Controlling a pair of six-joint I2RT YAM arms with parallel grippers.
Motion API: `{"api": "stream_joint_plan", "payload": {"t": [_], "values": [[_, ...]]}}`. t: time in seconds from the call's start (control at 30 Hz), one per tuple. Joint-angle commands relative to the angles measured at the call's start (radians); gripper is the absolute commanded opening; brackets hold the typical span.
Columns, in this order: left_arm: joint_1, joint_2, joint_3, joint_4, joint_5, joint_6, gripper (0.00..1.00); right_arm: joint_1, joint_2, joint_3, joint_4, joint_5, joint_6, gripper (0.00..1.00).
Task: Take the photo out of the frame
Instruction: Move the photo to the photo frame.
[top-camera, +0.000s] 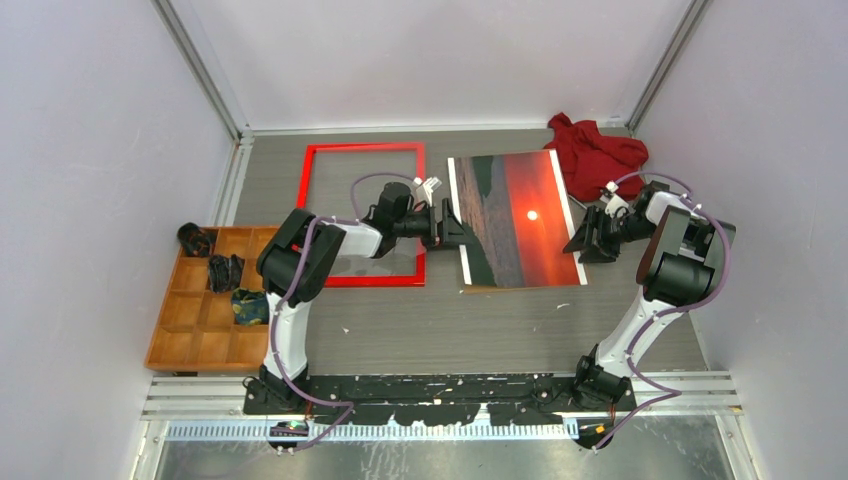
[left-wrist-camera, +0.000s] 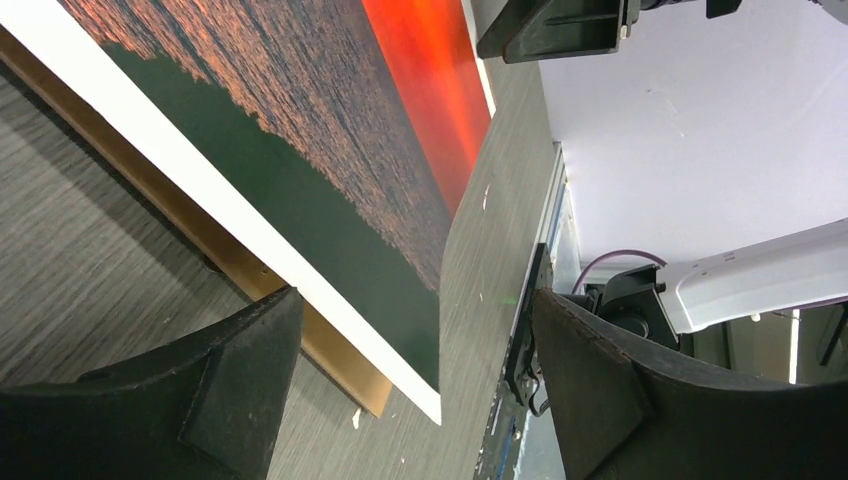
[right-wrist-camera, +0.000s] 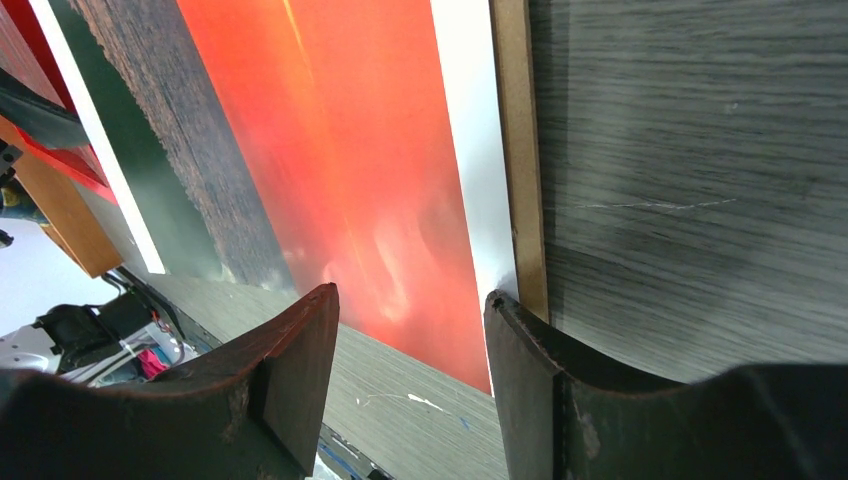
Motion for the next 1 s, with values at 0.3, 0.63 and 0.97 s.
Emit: {"api": "stream_joint_plan", "payload": {"t": [0.3,0.63,0.97], "values": [[0.004,-0.021,-0.018,0.177,0.024,-0.083,0.85,0.002,0.019,0.006,-0.006,0.02,-0.011,0.61],[0.005,0.062,-0.095,0.338,-0.035,-0.231,0.85,0.002,0.014,0.008,-0.008,0.018,-0.009,0.6],[0.007,0.088,-0.117,0.449,-0.051,-0.305,0.84,0.002,0.015,0.011,-0.009,0.02,-0.007,0.61]]}}
